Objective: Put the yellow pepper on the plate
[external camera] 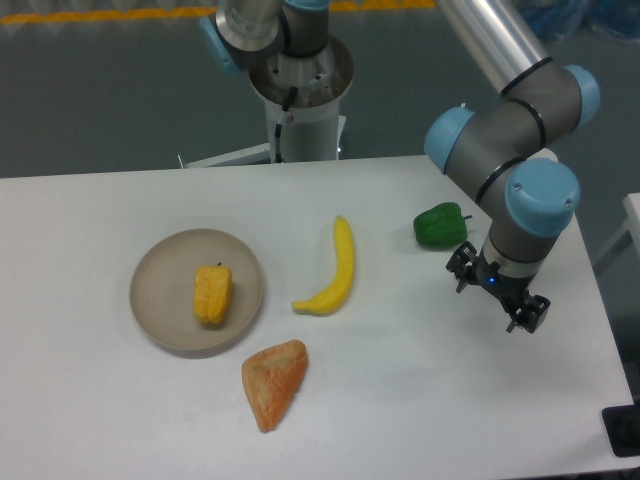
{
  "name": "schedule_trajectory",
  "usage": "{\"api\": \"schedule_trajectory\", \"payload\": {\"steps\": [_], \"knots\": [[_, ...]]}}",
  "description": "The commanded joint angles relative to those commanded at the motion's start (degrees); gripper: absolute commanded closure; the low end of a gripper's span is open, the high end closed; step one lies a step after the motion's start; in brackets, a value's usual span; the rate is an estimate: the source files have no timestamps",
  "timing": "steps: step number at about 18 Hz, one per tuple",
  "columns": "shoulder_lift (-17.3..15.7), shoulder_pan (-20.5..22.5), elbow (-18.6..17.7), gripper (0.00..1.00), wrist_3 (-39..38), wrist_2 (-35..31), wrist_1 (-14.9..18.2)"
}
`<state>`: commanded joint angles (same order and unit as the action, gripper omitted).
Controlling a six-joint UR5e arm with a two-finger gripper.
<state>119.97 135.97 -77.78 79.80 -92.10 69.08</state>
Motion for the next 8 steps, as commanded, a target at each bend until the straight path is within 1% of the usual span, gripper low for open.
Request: {"api": "schedule_trajectory", "payload": {"steps": [2, 8], "knots": [[0.09, 0.0, 0.53, 0.0, 0.0, -0.01, 0.17], [0.18, 0.0, 0.53, 0.0, 0.0, -0.01, -0.35]]}}
